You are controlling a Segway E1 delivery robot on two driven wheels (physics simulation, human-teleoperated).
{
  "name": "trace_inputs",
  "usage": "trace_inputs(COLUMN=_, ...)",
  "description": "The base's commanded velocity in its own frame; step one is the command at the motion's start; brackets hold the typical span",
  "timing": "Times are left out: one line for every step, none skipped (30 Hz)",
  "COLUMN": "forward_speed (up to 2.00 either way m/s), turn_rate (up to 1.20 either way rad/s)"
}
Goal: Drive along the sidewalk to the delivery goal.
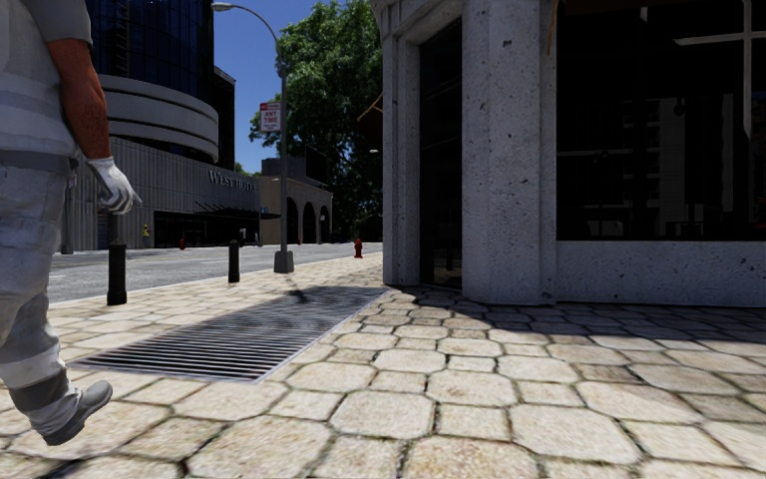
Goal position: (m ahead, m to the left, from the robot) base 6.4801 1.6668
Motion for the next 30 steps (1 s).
trace_inputs(forward_speed=0.23, turn_rate=0.00)
trace_inputs(forward_speed=0.23, turn_rate=0.00)
trace_inputs(forward_speed=0.23, turn_rate=0.00)
trace_inputs(forward_speed=0.23, turn_rate=0.00)
trace_inputs(forward_speed=0.23, turn_rate=0.00)
trace_inputs(forward_speed=0.23, turn_rate=0.00)
trace_inputs(forward_speed=0.23, turn_rate=0.00)
trace_inputs(forward_speed=0.23, turn_rate=0.00)
trace_inputs(forward_speed=0.23, turn_rate=0.00)
trace_inputs(forward_speed=0.23, turn_rate=0.00)
trace_inputs(forward_speed=0.23, turn_rate=0.00)
trace_inputs(forward_speed=0.23, turn_rate=0.00)
trace_inputs(forward_speed=0.23, turn_rate=0.00)
trace_inputs(forward_speed=0.23, turn_rate=0.06)
trace_inputs(forward_speed=0.23, turn_rate=0.10)
trace_inputs(forward_speed=0.23, turn_rate=0.14)
trace_inputs(forward_speed=0.23, turn_rate=0.17)
trace_inputs(forward_speed=0.23, turn_rate=0.17)
trace_inputs(forward_speed=0.23, turn_rate=0.19)
trace_inputs(forward_speed=0.23, turn_rate=0.20)
trace_inputs(forward_speed=0.23, turn_rate=0.21)
trace_inputs(forward_speed=0.23, turn_rate=0.22)
trace_inputs(forward_speed=0.23, turn_rate=0.22)
trace_inputs(forward_speed=0.23, turn_rate=0.22)
trace_inputs(forward_speed=0.23, turn_rate=0.22)
trace_inputs(forward_speed=0.23, turn_rate=0.22)
trace_inputs(forward_speed=0.23, turn_rate=0.22)
trace_inputs(forward_speed=0.23, turn_rate=0.22)
trace_inputs(forward_speed=0.23, turn_rate=0.22)
trace_inputs(forward_speed=0.23, turn_rate=0.25)
